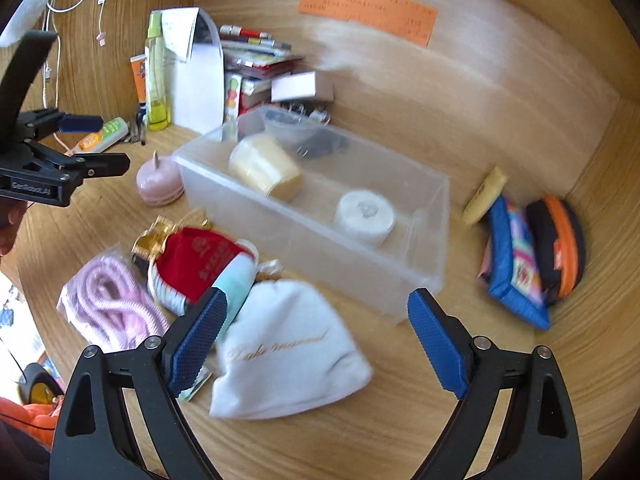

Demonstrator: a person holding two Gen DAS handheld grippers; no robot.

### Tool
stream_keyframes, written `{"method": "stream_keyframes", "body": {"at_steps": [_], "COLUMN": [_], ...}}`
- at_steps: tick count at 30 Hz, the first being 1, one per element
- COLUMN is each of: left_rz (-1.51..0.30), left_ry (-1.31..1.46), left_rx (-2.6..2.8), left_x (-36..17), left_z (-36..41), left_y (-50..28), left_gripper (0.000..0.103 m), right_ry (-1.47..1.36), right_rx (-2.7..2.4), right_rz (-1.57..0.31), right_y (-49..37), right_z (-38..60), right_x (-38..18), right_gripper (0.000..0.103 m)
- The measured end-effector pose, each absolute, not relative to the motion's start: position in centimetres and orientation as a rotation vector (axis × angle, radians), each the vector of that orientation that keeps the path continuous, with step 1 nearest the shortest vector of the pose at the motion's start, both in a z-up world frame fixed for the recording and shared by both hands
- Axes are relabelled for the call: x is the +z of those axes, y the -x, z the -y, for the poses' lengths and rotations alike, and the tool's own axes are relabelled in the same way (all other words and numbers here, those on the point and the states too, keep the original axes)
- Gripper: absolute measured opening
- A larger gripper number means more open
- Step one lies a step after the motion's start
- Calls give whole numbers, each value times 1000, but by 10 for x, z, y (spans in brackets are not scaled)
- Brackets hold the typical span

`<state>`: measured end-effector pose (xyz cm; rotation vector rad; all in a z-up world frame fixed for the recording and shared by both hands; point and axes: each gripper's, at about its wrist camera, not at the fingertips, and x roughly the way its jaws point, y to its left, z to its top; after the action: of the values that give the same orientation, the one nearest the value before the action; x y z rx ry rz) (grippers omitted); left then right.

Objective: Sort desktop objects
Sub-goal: 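Withdraw both grippers from the clear box toward the remaining items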

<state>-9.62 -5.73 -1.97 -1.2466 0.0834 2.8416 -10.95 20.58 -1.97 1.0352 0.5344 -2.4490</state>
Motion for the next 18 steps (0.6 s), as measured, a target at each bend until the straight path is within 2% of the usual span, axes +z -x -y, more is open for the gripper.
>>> {"method": "stream_keyframes", "body": {"at_steps": [9,18], "left_rz": [-7,54], "left_ry": [1388,1396], "left_rx": [2799,2806], "left_x": [-52,-55], "left_z": [69,75], "left_y": [101,103], "left_gripper": [99,99], "right_ry": [-1148,-994], "right_rx": [-2402,-2348], "right_rz": [-535,-404], "right_y": [107,113], "right_z": [-208,-197], "right_x": [-54,-20], "right_gripper": [91,89]}}
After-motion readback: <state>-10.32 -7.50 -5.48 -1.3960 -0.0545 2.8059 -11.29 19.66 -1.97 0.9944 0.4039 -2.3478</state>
